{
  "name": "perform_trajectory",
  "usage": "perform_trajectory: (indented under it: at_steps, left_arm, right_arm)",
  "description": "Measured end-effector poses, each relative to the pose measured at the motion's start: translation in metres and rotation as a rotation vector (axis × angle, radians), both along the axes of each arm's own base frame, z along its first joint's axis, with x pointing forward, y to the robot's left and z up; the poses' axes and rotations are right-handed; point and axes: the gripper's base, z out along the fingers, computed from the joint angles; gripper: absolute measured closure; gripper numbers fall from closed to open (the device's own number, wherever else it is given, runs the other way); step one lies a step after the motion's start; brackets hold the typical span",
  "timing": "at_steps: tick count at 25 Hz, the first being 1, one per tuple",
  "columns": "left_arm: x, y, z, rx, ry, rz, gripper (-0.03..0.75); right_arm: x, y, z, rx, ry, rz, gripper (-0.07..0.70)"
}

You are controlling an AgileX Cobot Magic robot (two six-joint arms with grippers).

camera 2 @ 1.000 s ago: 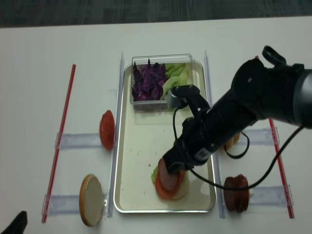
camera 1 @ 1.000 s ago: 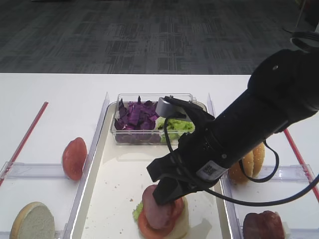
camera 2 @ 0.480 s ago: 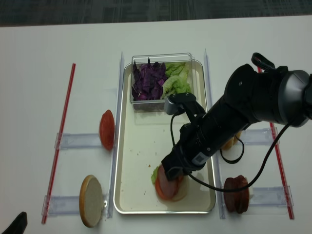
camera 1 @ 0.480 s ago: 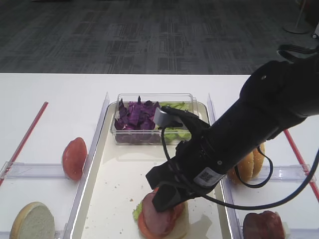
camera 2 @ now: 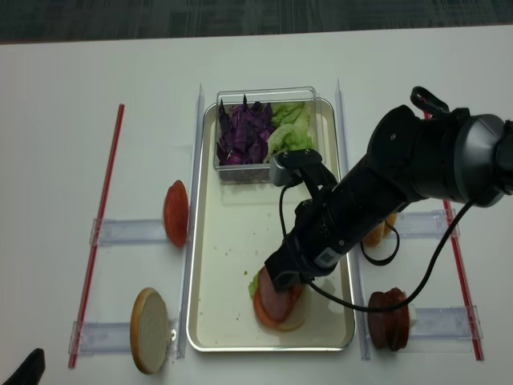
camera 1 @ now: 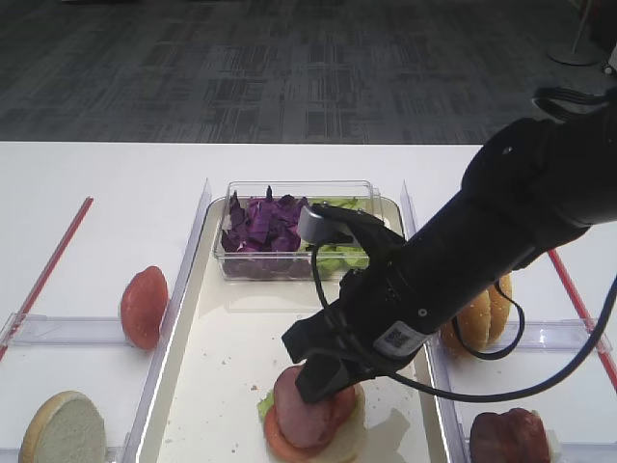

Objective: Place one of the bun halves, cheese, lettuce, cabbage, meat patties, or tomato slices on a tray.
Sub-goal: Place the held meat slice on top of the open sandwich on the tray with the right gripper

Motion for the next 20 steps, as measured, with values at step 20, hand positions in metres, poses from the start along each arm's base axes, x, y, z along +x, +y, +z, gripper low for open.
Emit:
perform_trajectory:
  at_steps: [20]
  left_arm:
    - [0.0,0.0,0.0,0.0,0.0,0.0,0.333]
  right_arm:
    - [0.0018,-0.0013,-0.0013,-0.018,-0.035,0.01,0.424]
